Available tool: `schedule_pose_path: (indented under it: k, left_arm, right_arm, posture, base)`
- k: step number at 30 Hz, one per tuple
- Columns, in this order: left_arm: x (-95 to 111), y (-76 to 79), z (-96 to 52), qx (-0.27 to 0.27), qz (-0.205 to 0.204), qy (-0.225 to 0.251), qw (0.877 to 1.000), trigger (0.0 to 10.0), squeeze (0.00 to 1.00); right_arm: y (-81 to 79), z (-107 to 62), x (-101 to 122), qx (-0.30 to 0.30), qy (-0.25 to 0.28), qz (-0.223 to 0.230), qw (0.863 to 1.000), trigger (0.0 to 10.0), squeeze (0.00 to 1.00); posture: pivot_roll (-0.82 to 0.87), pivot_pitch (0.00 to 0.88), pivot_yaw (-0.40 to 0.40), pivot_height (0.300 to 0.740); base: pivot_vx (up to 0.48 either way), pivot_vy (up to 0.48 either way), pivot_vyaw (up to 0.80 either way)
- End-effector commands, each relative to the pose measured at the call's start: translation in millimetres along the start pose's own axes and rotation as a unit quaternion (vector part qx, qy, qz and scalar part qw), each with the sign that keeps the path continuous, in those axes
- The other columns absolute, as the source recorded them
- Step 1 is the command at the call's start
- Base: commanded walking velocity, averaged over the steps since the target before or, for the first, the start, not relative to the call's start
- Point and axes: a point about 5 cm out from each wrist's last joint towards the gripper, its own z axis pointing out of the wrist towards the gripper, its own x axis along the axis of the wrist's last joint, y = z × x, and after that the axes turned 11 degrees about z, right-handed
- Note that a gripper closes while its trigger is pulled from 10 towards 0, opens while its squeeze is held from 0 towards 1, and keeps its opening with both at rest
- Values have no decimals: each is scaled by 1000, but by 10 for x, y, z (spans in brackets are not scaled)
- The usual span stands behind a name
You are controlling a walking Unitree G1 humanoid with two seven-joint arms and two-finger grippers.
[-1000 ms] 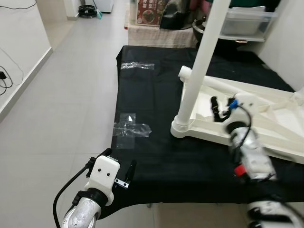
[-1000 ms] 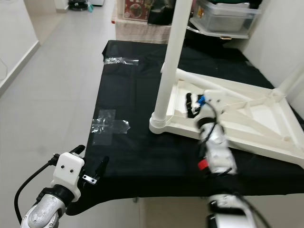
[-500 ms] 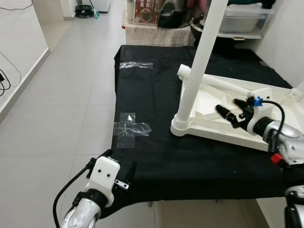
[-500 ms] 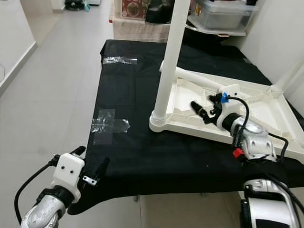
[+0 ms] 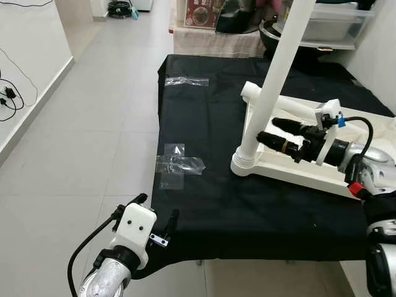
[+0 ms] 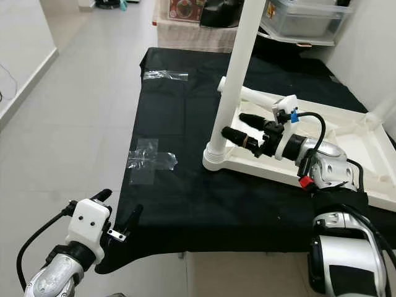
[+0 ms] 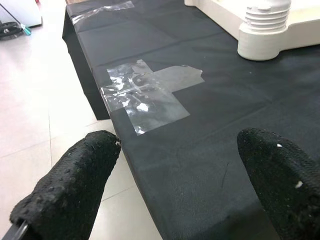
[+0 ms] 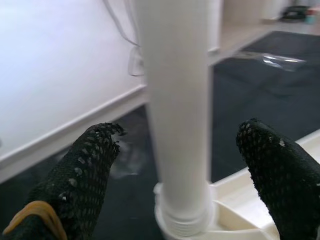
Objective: Building children table
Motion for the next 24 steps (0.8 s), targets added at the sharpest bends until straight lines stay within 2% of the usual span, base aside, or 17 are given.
schedule_pose_path:
  k: [1,7,14,19,24]
  left_arm:
    - [-7,29,-24,-9,4,-7,1000,10000,0]
    - [-7,32,-29,-10,4,-8,1000,10000,0]
    - [13,40,-35,-10,3,-4,1000,10000,0]
    - [26,46,-29,-11,6,-2,1000,10000,0]
    - [28,47,-28,-11,6,-1,1000,10000,0]
  right_arm:
    - [-13,-20,22,21,-2,3,1000,10000,0]
    - [0,15,4,22,-8,1,1000,10000,0]
    - [-12,130,32,24,5,-6,1000,10000,0]
    - [-63,276,77,42,9,-12,999,10000,0]
    - [-66,332,78,37,9,-16,999,10000,0]
  posture:
    - [156,157,-98,740]
    - [154,157,-98,740]
    - [155,158,-101,740]
    - [152,157,-103,740]
    - [152,160,-102,740]
  base:
    - [0,0,0]
    - [0,0,0]
    - [0,0,0]
    - [0,0,0]
    - [0,0,0]
